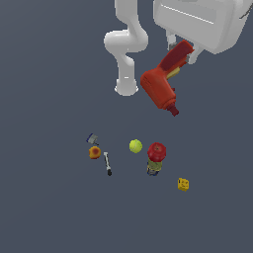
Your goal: Pick up a designated object from a clutter of objects.
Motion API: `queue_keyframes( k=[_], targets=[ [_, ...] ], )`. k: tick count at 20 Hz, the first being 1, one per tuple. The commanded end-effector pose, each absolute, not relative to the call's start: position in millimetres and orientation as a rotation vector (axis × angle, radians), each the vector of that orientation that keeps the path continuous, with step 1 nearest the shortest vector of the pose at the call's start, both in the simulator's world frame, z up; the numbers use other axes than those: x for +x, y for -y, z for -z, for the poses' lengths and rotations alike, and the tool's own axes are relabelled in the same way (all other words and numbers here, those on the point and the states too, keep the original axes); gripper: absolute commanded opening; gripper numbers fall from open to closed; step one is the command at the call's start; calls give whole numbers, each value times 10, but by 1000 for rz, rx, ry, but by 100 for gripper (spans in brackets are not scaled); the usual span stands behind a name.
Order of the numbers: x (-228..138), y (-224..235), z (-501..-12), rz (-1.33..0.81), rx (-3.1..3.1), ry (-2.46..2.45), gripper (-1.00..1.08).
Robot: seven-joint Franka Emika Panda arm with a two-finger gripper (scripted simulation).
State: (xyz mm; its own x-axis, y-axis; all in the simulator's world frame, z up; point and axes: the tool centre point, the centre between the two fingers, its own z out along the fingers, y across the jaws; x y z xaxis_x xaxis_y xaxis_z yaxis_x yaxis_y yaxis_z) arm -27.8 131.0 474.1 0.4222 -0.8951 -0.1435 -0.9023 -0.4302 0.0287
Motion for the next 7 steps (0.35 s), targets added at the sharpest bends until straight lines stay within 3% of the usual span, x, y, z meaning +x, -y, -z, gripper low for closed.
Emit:
queue_keyframes(
  k=[1, 7],
  targets=[
    [-260, -1287, -4838, -207, -2603, -1645, -100],
    [-241, -1271, -4897, -207, -2603, -1645, -100]
  ],
)
